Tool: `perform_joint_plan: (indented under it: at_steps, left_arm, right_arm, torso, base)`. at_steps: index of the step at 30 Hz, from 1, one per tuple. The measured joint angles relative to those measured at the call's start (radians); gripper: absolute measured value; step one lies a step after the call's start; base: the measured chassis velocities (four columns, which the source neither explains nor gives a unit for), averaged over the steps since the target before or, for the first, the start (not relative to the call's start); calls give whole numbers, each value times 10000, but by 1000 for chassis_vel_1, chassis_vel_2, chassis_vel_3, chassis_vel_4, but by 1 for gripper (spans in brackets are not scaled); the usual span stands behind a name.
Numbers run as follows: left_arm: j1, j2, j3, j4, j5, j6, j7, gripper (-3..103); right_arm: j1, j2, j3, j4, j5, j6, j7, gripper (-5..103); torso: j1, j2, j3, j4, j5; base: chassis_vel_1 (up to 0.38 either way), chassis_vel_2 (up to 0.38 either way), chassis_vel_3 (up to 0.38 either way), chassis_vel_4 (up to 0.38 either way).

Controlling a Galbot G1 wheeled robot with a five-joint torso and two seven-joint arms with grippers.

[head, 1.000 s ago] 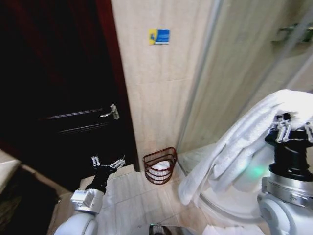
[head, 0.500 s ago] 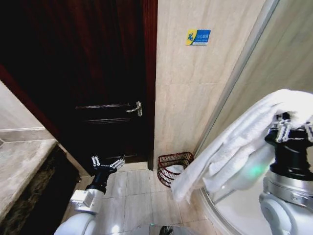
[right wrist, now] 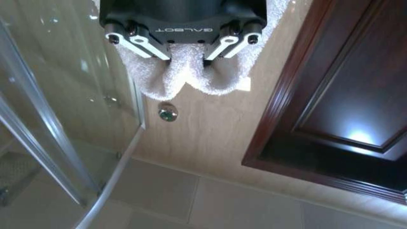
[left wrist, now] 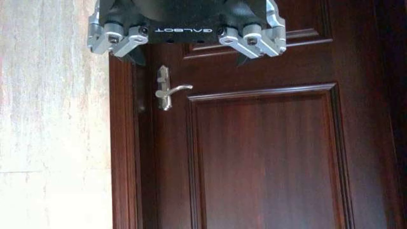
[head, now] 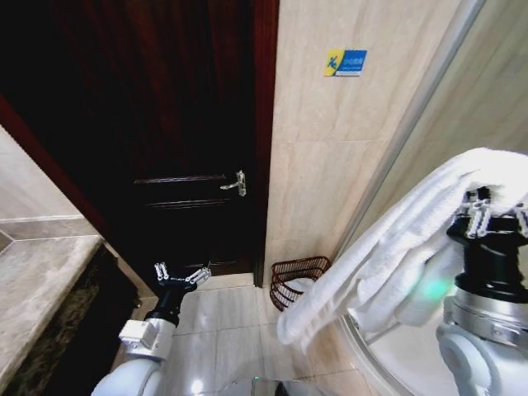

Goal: Discard the used towel into the hamper.

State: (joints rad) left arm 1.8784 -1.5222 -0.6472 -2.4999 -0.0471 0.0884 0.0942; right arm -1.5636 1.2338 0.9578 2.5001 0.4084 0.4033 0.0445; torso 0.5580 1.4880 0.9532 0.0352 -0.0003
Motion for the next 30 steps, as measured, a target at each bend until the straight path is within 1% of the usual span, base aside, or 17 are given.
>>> perform_joint_plan:
  at_steps: [7,18,25,30]
  left_arm:
    - [0,-5,1,0,0,0,0,93]
    - [0,-3,1,0,0,0,0,93]
    - [0,-3,0,0,0,0,0,93]
    - [0,-3,0,0,0,0,0,93]
  right_arm:
    - [204,-205,100,-1,225,84,-78,11]
    - [770,-743,276,0,662,-88,-28,11]
    - [1360,-1160,418,1,1062,-310,-25,11]
    - [1934,-1644,580,-254,1337,-422,2,11]
  torso:
    - [0,0,0,-2,9]
    - [0,0,1,-1,3]
    - [0,0,0,0,3]
    - [0,0,0,4,2]
  base:
    - [-4,-13,20,23]
    - [41,45,38,33]
    - [104,90,83,89]
    - [76,85,87,87]
